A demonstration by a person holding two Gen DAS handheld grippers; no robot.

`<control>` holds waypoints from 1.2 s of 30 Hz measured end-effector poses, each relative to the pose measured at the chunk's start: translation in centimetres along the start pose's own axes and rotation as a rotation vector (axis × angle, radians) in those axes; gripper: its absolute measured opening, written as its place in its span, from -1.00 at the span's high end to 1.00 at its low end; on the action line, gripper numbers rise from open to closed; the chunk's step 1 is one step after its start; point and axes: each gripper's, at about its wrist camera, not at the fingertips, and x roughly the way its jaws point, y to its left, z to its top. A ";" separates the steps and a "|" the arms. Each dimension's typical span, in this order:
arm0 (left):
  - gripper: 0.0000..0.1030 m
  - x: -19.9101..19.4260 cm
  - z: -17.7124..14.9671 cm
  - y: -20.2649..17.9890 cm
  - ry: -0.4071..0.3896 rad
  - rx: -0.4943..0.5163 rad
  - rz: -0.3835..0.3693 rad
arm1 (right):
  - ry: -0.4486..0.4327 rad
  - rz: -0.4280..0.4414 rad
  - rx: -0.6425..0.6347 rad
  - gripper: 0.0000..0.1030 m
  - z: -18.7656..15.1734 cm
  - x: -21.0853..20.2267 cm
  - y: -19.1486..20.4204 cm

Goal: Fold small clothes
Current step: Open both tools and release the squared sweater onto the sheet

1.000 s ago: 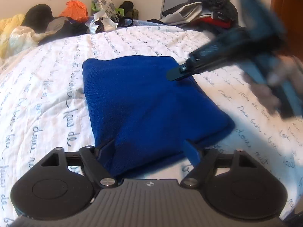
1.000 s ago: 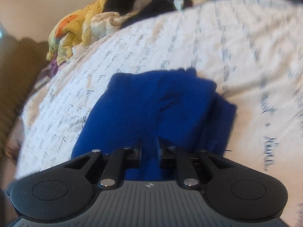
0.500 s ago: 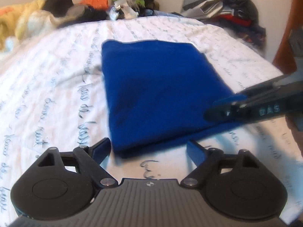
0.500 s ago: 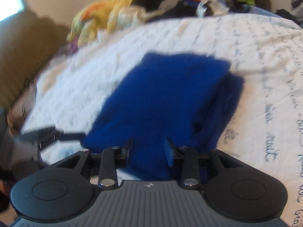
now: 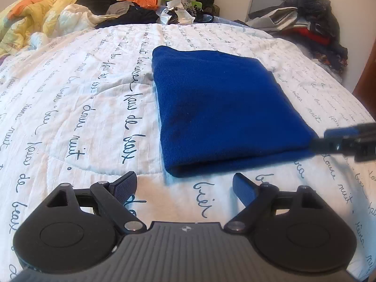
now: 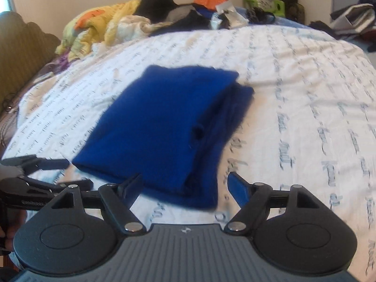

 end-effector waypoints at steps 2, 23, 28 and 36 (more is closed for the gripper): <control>-0.68 -0.3 0.3 0.1 -0.001 -0.015 0.000 | 0.003 0.012 0.011 -0.53 -0.4 0.1 0.2; 0.55 -1.2 4.0 3.2 0.079 -0.111 -0.091 | 0.098 0.226 0.140 0.69 2.1 1.8 -3.3; -0.96 0.0 6.1 5.2 -0.029 -0.157 -0.076 | 0.089 0.292 0.289 0.04 3.5 2.4 -6.9; -0.50 12.0 16.4 7.1 0.056 -0.219 -0.039 | 0.037 0.173 0.363 -0.80 11.9 10.9 -10.7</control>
